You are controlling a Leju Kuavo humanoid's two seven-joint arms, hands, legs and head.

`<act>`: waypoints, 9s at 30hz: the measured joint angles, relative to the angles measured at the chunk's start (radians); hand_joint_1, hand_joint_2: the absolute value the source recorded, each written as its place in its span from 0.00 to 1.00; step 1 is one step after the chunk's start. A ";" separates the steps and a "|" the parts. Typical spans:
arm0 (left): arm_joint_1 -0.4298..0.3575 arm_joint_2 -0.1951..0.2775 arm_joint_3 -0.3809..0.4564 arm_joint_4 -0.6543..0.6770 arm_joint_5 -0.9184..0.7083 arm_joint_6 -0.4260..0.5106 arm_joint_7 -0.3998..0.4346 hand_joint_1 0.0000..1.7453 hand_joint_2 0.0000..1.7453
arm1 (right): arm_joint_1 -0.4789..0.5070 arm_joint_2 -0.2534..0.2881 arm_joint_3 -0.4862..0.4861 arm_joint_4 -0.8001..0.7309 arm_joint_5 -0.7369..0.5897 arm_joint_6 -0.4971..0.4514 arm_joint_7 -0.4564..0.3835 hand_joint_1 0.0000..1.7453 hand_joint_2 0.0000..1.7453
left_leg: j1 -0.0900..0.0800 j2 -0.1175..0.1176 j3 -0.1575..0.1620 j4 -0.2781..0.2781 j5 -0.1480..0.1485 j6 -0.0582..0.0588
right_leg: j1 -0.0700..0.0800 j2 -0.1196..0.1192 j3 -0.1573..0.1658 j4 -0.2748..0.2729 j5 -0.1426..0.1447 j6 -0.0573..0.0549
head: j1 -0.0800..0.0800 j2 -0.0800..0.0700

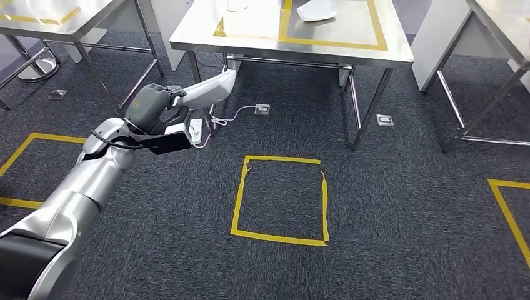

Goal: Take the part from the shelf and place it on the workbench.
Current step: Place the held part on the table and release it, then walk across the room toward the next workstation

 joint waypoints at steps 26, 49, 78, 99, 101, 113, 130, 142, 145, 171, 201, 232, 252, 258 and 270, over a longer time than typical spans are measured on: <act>-0.030 0.040 0.000 0.012 -0.067 -0.002 0.051 1.00 1.00 | -0.006 -0.002 0.020 0.001 0.009 0.002 -0.006 0.00 0.00 | 0.000 -0.011 -0.116 0.004 0.109 0.012 | 0.017 0.009 0.095 0.164 -0.068 -0.012 | -0.014 0.000; -0.126 -0.027 -0.020 0.074 -0.117 -0.065 0.090 1.00 1.00 | 0.001 0.008 0.018 0.001 0.000 0.000 -0.001 0.00 0.00 | 0.024 0.015 -0.099 0.044 0.050 -0.049 | 0.006 0.017 0.205 -0.132 0.016 -0.023 | -0.024 0.000; -0.106 -0.055 -0.030 0.108 -0.124 -0.088 0.105 1.00 1.00 | 0.001 0.025 0.015 0.001 -0.009 -0.001 0.017 0.00 0.00 | -0.016 -0.009 -0.186 0.077 0.005 -0.017 | 0.026 0.027 0.229 -0.155 0.003 -0.065 | -0.019 0.000; -0.009 -0.084 -0.031 0.168 -0.100 -0.023 0.143 1.00 1.00 | -0.011 0.023 0.009 -0.001 -0.002 -0.016 0.020 0.00 0.00 | 0.003 -0.016 0.039 0.055 -0.056 -0.039 | 0.013 0.002 0.043 -0.148 0.159 -0.057 | -0.006 0.000; -0.004 -0.085 -0.030 0.169 -0.100 -0.022 0.138 1.00 1.00 | -0.013 0.021 0.009 -0.001 0.000 -0.015 0.017 0.00 0.00 | 0.004 -0.011 -0.020 0.157 -0.098 -0.043 | 0.015 0.003 0.060 -0.150 0.144 -0.072 | -0.010 0.000; 0.021 -0.084 -0.028 0.176 -0.133 0.047 0.106 0.75 1.00 | -0.013 0.022 0.009 -0.001 0.008 -0.004 0.017 0.00 0.00 | -0.024 -0.003 -0.081 0.019 0.039 0.002 | 0.033 0.012 0.101 -0.143 0.103 -0.074 | -0.011 0.000; 0.011 -0.138 -0.029 0.174 -0.306 0.081 0.239 0.00 0.00 | -0.019 0.017 0.009 -0.001 0.010 0.004 0.025 0.00 0.00 | -0.022 -0.009 -0.066 0.003 0.053 0.002 | 0.031 0.012 0.108 -0.155 0.106 -0.055 | -0.013 0.000; -0.006 -0.142 -0.031 0.165 -0.368 0.084 0.253 0.00 0.00 | -0.019 0.017 0.008 -0.001 0.013 0.009 0.025 0.00 0.00 | -0.027 -0.009 -0.067 0.005 0.060 0.014 | 0.028 0.012 0.110 -0.157 0.114 -0.043 | -0.014 0.000; -0.013 -0.152 -0.032 0.160 -0.377 0.085 0.251 0.00 0.00 | -0.019 0.015 0.007 -0.002 0.012 0.011 0.029 0.00 0.00 | -0.014 -0.005 -0.064 -0.014 0.079 0.024 | 0.027 0.012 0.096 -0.123 0.078 -0.030 | -0.011 0.000; 0.000 -0.161 -0.035 0.159 -0.404 0.095 0.227 0.00 0.00 | -0.020 0.024 -0.001 -0.002 0.016 0.008 0.026 0.00 0.00 | -0.023 -0.011 -0.134 0.047 0.104 0.011 | 0.008 0.012 0.136 -0.135 0.049 -0.037 | -0.013 0.000; -0.031 -0.253 -0.035 0.137 -0.419 0.079 0.246 0.00 0.00 | -0.047 -0.009 0.018 -0.002 0.050 0.034 0.016 0.00 0.00 | -0.007 -0.006 -0.024 0.083 -0.009 -0.023 | 0.006 -0.005 0.037 -0.127 0.149 -0.035 | -0.014 0.000; 0.000 -0.259 -0.032 0.131 -0.390 0.116 0.214 0.00 0.00 | -0.043 -0.005 0.008 -0.002 0.009 0.014 0.041 0.00 0.00 | -0.008 -0.001 -0.008 0.063 -0.011 -0.021 | 0.002 -0.008 0.060 -0.135 0.143 -0.024 | -0.013 0.000; 0.073 -0.247 -0.011 0.151 -0.353 0.126 0.183 0.00 0.00 | -0.040 0.003 0.008 -0.002 0.017 -0.004 0.032 0.00 0.00 | -0.014 0.002 -0.179 0.031 0.134 -0.019 | 0.007 -0.007 0.217 -0.153 0.013 -0.041 | -0.001 0.000; 0.104 -0.225 -0.006 0.158 -0.342 0.105 0.154 0.00 0.00 | -0.034 0.003 0.008 -0.002 0.017 -0.005 0.026 0.00 0.00 | -0.002 0.001 -0.200 0.288 -0.009 -0.047 | 0.005 -0.010 0.130 -0.154 0.085 -0.049 | -0.015 0.000; 0.136 -0.214 0.000 0.159 -0.317 0.085 0.140 0.00 1.00 | -0.026 -0.003 0.008 -0.002 0.012 -0.005 0.010 0.00 1.00 | -0.009 0.004 -0.016 0.006 0.018 0.023 | -0.001 -0.008 0.009 0.033 0.018 0.013 | -0.003 0.000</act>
